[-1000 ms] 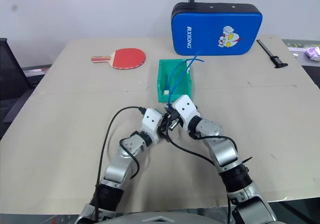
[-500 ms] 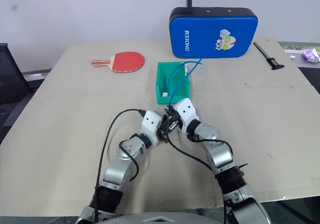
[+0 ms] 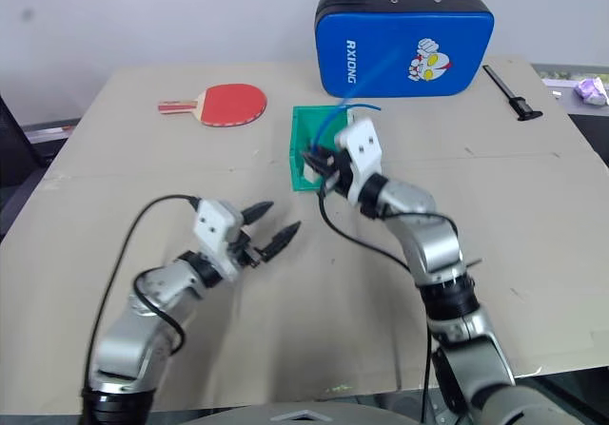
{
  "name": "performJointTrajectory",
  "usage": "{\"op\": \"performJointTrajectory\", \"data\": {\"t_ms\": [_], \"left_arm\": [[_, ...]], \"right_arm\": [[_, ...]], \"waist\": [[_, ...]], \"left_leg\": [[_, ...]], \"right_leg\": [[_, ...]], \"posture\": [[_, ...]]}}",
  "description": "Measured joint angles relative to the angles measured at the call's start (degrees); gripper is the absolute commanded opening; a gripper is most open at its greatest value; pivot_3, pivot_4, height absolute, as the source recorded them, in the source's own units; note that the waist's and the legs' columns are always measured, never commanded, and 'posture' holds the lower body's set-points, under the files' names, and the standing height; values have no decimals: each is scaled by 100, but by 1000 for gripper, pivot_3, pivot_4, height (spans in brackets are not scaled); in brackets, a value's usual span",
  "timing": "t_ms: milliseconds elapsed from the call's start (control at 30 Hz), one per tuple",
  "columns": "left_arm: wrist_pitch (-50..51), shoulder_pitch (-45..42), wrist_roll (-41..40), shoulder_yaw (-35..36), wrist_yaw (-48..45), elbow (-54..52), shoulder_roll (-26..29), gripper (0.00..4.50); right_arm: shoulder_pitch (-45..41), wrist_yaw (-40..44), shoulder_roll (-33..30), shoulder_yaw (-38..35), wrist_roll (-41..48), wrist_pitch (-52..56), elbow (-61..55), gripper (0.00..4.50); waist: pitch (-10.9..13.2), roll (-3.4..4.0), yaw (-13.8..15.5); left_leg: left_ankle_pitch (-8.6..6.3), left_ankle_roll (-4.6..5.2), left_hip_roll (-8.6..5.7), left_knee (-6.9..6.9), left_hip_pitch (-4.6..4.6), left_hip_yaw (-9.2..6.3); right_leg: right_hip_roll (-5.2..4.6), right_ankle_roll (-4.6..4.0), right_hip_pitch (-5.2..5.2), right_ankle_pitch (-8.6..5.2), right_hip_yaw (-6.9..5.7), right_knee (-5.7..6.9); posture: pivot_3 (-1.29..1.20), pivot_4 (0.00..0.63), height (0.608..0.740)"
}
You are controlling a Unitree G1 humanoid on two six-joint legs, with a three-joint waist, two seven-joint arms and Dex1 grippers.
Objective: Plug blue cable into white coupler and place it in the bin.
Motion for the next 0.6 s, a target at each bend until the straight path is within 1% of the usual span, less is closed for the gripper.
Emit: {"op": "performJointTrajectory", "data": {"t_ms": [33, 67, 133, 200, 233, 267, 300, 333, 433, 467, 533, 567, 600], "left_arm": [[165, -38, -149, 92, 1, -49, 67, 3637], [530, -250, -488, 300, 11, -98, 223, 3637], [962, -628, -975, 672, 106, -199, 350, 3637], [1395, -951, -1382, 989, 269, -341, 539, 3637], [1537, -1036, -1490, 1051, 325, -389, 617, 3637], [1657, -1058, -1600, 1095, 364, -446, 644, 3686], [1718, -1057, -1640, 1091, 396, -463, 642, 3686], [1806, -1056, -1721, 1088, 445, -464, 641, 3686], [1905, -1062, -1820, 1082, 611, -464, 599, 3686], [1926, -1062, -1828, 1074, 679, -464, 560, 3686], [1943, -1071, -1825, 1027, 728, -464, 563, 3686], [1946, -1094, -1823, 968, 762, -465, 574, 3686], [1949, -1095, -1822, 955, 777, -471, 582, 3686]], "right_arm": [[-138, -19, 35, -44, 56, 113, 114, 0], [-559, -96, 79, -167, 149, 370, 557, 0], [-1184, -246, 164, -496, 278, 669, 1236, 0], [-1816, -330, 220, -747, 347, 818, 1970, 0], [-1995, -323, 223, -763, 338, 826, 2228, 0], [-2107, -296, 250, -763, 329, 817, 2485, 630], [-2128, -283, 269, -759, 312, 815, 2632, 834], [-2135, -260, 301, -758, 283, 808, 2866, 1144], [-2156, -336, 320, -776, 168, 634, 3426, 2645], [-2178, -354, 311, -812, 128, 551, 3503, 3179], [-2183, -348, 271, -853, 106, 459, 3475, 4062], [-2149, -338, 204, -862, 89, 444, 3337, 4440], [-2103, -329, 165, -864, 90, 449, 3214, 4440]], "waist": [[6, -1, -8], [34, -3, -19], [59, -13, -22], [60, -16, -25], [59, -17, -27], [59, -18, -32], [59, -17, -33], [59, -17, -35], [60, -17, -33], [60, -17, -33], [60, -17, -31], [60, -17, -25], [60, -17, -22]], "left_leg": [[0, 0, 0, 0, -1, 1], [1, -1, -6, 2, -5, 3], [4, -5, -9, 5, -7, 0], [15, -24, -13, 4, -4, 1], [16, -26, -16, -1, -2, 1], [17, -28, -16, -4, -2, 4], [17, -29, -16, -5, -3, 6], [18, -30, -16, -7, -9, 5], [19, -31, -19, -3, -51, 4], [19, -32, -21, 1, -67, 4], [19, -32, -25, 1, -73, 2], [19, -32, -27, 1, -73, 0], [20, -32, -27, 1, -73, -3]], "right_leg": [[2, 0, 0, 0, 0, -2], [12, 1, -2, 1, 0, 2], [12, 1, -3, 3, -1, 3], [13, 1, -1, 2, -1, 3], [14, 1, 0, 2, -1, 0], [14, 2, 0, 1, -2, 0], [13, 3, -1, 1, -2, -2], [13, 3, -3, 1, -3, -2], [11, 5, -32, 2, -6, 0], [10, 7, -45, 3, -5, 1], [9, 7, -49, 4, -6, 1], [8, 7, -49, 3, -7, 1], [8, 7, -49, 3, -9, 1]], "posture": [[0, 150, 728], [0, 150, 728], [0, 150, 728], [0, 150, 728], [0, 150, 728], [0, 150, 728], [0, 150, 728], [0, 150, 728], [0, 150, 728], [0, 150, 728], [0, 150, 728], [0, 150, 728], [0, 150, 728]]}}
